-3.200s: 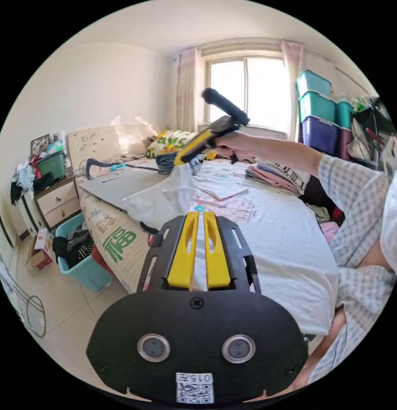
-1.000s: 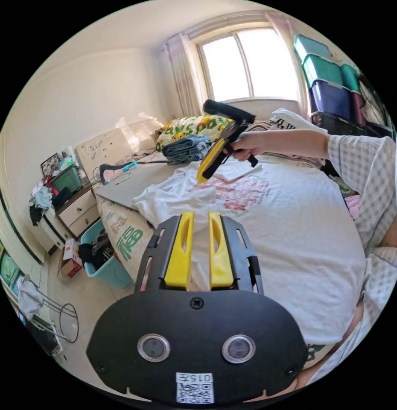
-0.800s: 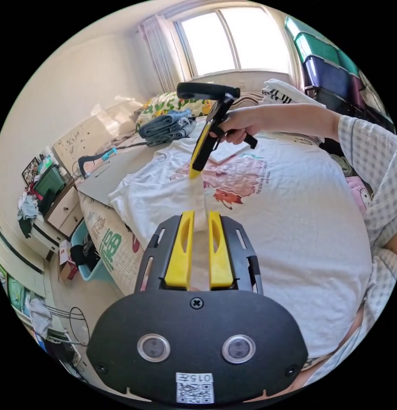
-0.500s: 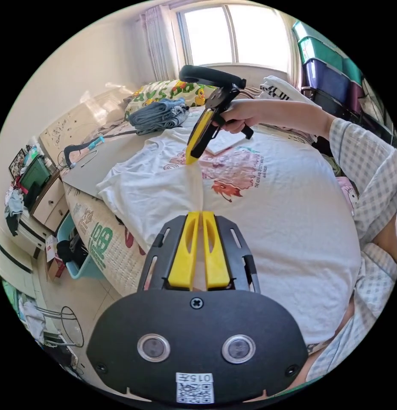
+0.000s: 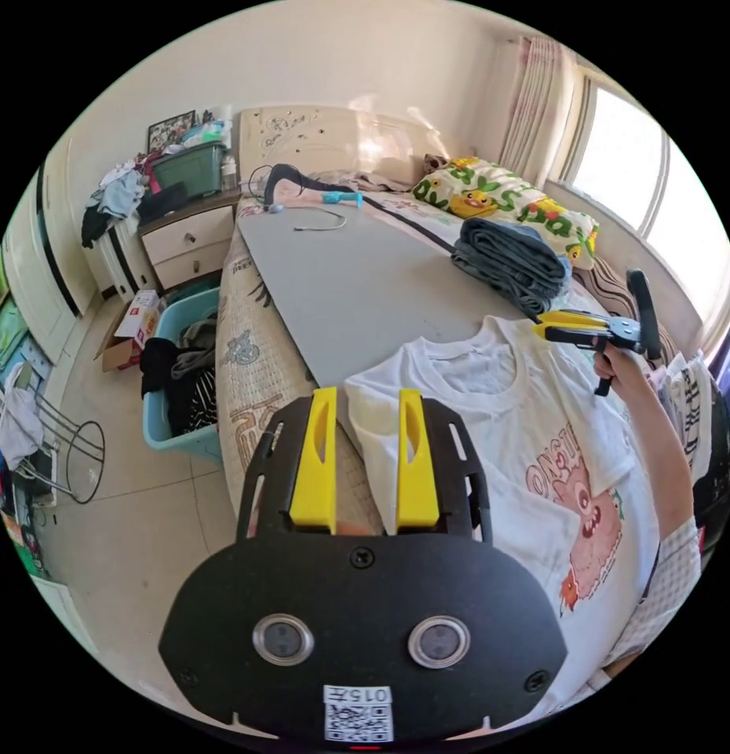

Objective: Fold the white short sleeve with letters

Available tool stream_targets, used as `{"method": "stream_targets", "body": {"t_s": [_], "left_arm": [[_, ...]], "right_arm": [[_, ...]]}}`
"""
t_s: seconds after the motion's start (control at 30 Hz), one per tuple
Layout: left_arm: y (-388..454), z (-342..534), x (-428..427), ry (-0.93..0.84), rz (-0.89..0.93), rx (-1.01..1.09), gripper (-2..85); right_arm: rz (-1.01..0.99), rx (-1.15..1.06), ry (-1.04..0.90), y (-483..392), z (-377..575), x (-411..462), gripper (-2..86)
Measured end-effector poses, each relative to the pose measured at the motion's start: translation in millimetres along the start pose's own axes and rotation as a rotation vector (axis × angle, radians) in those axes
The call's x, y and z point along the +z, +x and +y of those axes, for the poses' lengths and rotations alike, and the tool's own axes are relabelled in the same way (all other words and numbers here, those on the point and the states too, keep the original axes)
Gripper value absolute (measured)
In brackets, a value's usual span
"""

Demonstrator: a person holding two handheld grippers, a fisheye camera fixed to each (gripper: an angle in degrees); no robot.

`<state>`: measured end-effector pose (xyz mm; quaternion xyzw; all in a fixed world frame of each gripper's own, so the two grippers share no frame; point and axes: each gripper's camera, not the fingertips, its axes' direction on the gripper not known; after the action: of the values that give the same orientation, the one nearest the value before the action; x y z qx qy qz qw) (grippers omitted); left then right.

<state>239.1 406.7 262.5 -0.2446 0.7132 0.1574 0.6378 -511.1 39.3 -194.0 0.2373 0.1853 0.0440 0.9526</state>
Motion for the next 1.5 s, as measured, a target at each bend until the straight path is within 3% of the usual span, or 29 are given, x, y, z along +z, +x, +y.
{"method": "stream_targets", "body": {"t_s": [0.27,0.43,0.57,0.77,0.83,1.0,1.2,1.33,1.5], "left_arm": [[-2,-8,0,-0.065,0.001,0.045,2.5],[24,15,-91,0.128,-0.032,0.133,1.0],[62,62,-188,0.269,0.008,0.229,0.8],[161,253,-327,0.444,0.068,0.491,0.8],[193,335,-339,0.42,0.159,0.594,0.9],[235,410,-334,0.295,0.146,0.694,1.2],[262,414,-374,0.322,0.06,0.67,4.1],[286,411,-401,0.397,0.102,0.743,7.9],[323,389,-358,0.217,0.088,0.922,8.2]], "right_arm": [[-0.042,-0.025,-0.07,6,18,-6,1.1],[-0.053,-0.07,0.109,11,73,-90,-0.3],[-0.138,-0.145,0.275,16,165,-208,-0.6],[-0.326,-0.284,0.446,29,408,-353,-0.6],[-0.398,-0.277,0.415,38,485,-356,-0.5],[-0.491,-0.183,0.353,62,643,-329,0.4],[-0.365,-0.212,0.412,66,694,-362,8.3],[-0.405,-0.359,0.451,51,709,-381,9.9],[-0.37,-0.567,0.261,12,709,-355,10.0]]}}
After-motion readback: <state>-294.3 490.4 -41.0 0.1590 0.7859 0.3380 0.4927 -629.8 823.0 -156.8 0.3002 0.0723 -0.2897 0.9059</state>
